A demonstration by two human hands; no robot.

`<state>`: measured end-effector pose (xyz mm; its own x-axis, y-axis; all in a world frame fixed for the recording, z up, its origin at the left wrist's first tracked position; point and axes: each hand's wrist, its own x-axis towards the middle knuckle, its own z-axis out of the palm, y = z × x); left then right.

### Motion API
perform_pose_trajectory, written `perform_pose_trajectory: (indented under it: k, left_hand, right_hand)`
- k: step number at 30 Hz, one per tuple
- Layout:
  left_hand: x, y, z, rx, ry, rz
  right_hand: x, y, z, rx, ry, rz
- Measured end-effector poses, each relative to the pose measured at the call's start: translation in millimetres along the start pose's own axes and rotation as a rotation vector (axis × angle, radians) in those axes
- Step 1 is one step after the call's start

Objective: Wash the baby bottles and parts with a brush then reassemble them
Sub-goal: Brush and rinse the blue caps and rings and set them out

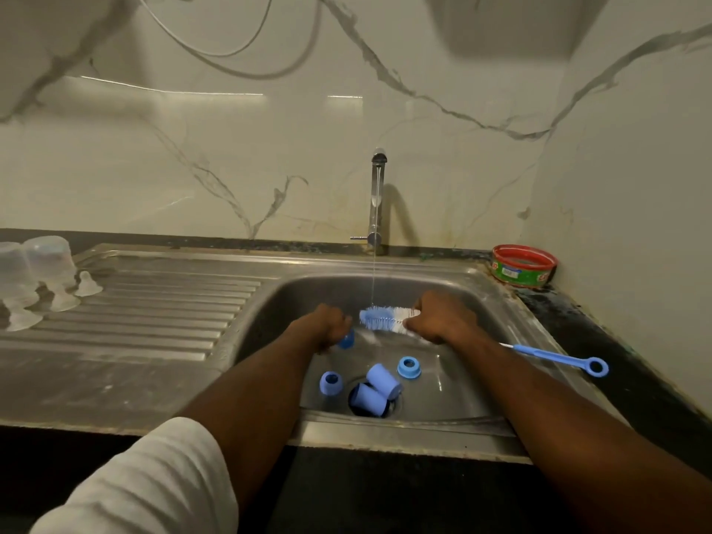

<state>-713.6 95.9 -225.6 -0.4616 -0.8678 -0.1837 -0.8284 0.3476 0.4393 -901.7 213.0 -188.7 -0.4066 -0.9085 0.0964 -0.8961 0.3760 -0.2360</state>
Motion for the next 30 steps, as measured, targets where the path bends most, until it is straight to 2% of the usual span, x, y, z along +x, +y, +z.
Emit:
perform_pose_trajectory:
  k: [2, 4, 7, 9, 12, 17, 21, 24, 26, 30]
  left_hand:
    - [-2, 4, -2, -0.386, 0.013, -0.108]
    - [-5, 6, -5, -0.595, -0.094, -0.219]
    - [-13, 7, -4, -0.622, -0.298, -0.323]
    - [-13, 7, -3, -0.686, -0.296, -0.328]
    - [-6, 6, -3, -0.744, -0.195, -0.271]
    - [-7, 3, -3, -0.514, -0.224, -0.258]
    - [-1, -7, -1, -0.200, -0.116, -0.110]
    - [3, -17, -3, 0.026, -0.112, -0.008]
    - [2, -19, -4, 0.107, -0.137, 0.014]
    - [5, -16, -2, 0.184, -0.071, 0.039]
  right_hand:
    - [1, 0, 1, 0.004, -0.007, -0.001]
    - [0, 0, -1, -0.003, -0.004, 0.005]
    - [0, 0, -1, -0.002, 0.003, 0.012]
    - [1, -1, 1, 0.004, 0.000, 0.014]
    - [1, -1, 1, 0.014, 0.003, 0.020]
    - [2, 0, 1, 0.017, -0.006, 0.020]
    - [3, 0, 1, 0.006, -0.021, 0.024]
    - [3, -1, 1, 0.005, -0.034, 0.018]
    - [3, -1, 2, 0.006, -0.030, 0.016]
    - [3, 0, 3, 0.005, -0.035, 0.000]
